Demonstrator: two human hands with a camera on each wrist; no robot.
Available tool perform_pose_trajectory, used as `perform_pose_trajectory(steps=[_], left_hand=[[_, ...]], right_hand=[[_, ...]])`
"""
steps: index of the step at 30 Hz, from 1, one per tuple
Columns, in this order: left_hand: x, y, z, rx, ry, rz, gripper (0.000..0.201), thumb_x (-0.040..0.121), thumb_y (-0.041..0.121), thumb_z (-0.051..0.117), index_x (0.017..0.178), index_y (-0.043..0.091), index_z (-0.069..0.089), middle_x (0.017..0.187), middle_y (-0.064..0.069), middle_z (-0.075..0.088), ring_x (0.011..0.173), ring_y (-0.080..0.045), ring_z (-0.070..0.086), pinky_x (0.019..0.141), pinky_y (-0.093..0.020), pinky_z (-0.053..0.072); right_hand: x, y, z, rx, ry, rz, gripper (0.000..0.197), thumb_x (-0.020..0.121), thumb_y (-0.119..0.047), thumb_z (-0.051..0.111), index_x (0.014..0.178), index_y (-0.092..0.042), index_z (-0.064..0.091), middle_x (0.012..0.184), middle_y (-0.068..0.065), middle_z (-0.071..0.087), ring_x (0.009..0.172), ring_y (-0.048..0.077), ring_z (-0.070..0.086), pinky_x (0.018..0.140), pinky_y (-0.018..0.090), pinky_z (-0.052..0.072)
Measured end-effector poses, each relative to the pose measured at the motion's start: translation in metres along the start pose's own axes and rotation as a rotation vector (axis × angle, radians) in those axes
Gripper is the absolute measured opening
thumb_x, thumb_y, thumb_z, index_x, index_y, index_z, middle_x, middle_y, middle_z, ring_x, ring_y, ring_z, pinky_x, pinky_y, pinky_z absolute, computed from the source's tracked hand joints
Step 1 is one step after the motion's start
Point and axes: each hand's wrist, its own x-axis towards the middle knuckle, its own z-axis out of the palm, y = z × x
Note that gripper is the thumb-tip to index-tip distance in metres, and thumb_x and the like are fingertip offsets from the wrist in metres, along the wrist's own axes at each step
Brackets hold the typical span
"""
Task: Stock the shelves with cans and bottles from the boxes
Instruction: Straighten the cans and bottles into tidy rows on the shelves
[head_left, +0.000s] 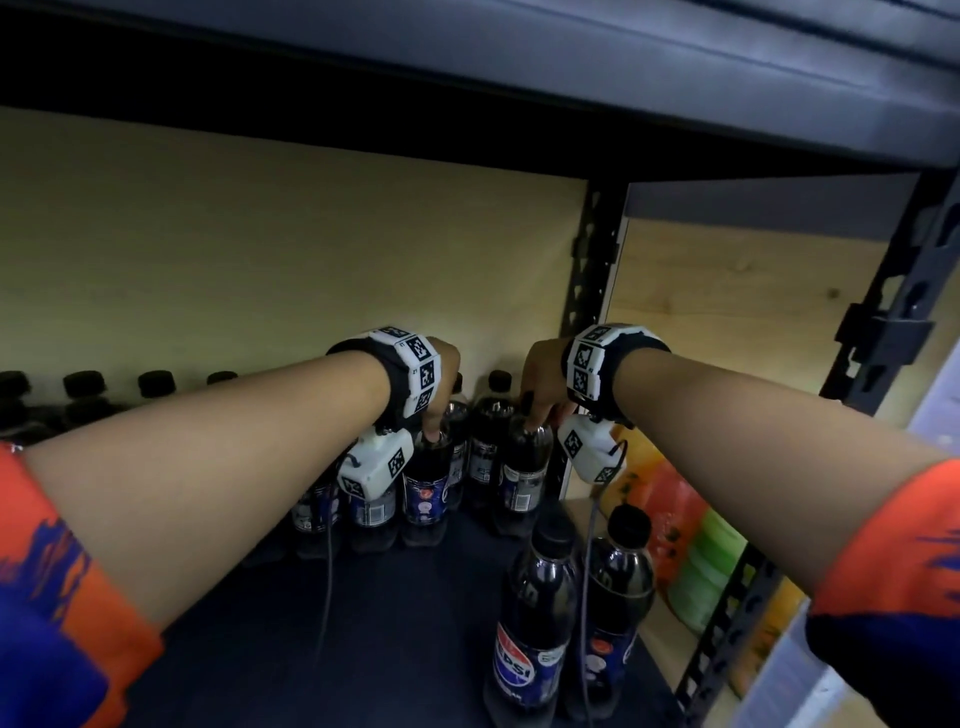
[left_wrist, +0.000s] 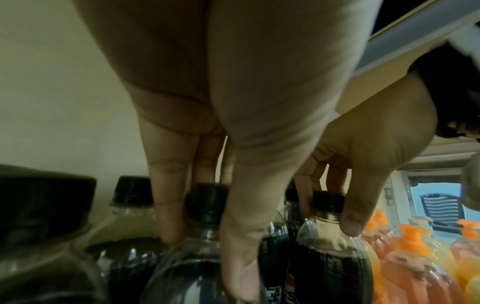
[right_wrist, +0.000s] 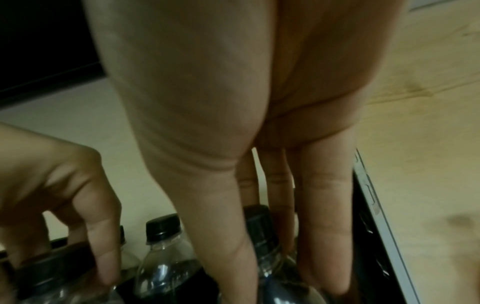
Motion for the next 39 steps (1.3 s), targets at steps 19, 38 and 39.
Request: perform_pose_trajectory(steps=[19,38,39], left_hand=[[-0.037,0.041,-0.024,-0.106,0.145,0.103,0.06,0.058,0.044,0.095,0.105,0.011,0.076,0.101,-0.002,0.077,0.095,-0.025,0.073,0.087,-0.043,0.06],[-0.046,0.074,0.008,-0.112,0.125,0.128,0.048,0.064,0.041,0.093,0.102,0.016,0.078,0.098,0.001,0.077,0.093,-0.021,0.072,0.09,-0.04,0.059],[-0.046,0.074,0.01,-0.116,0.124,0.128,0.048,0.065,0.041,0.093,0.103,0.016,0.078,0.099,0.002,0.076,0.093,-0.02,0.072,0.09,-0.04,0.059]], right_hand=[[-0.067,-0.015,-0.022,-0.396,0.117,-0.062,0.045,0.084,-0.045,0.077,0.107,-0.007,0.072,0.086,0.002,0.061,0.072,0.015,0.055,0.054,0.021,0.042],[-0.082,-0.01,0.01,-0.371,0.048,-0.031,0.041,0.075,-0.053,0.082,0.074,-0.014,0.066,0.046,-0.008,0.055,0.052,0.014,0.05,0.056,0.024,0.042],[-0.083,-0.009,0.011,-0.382,0.037,-0.042,0.043,0.077,-0.055,0.08,0.08,-0.013,0.068,0.054,-0.007,0.056,0.052,0.012,0.049,0.054,0.023,0.041]])
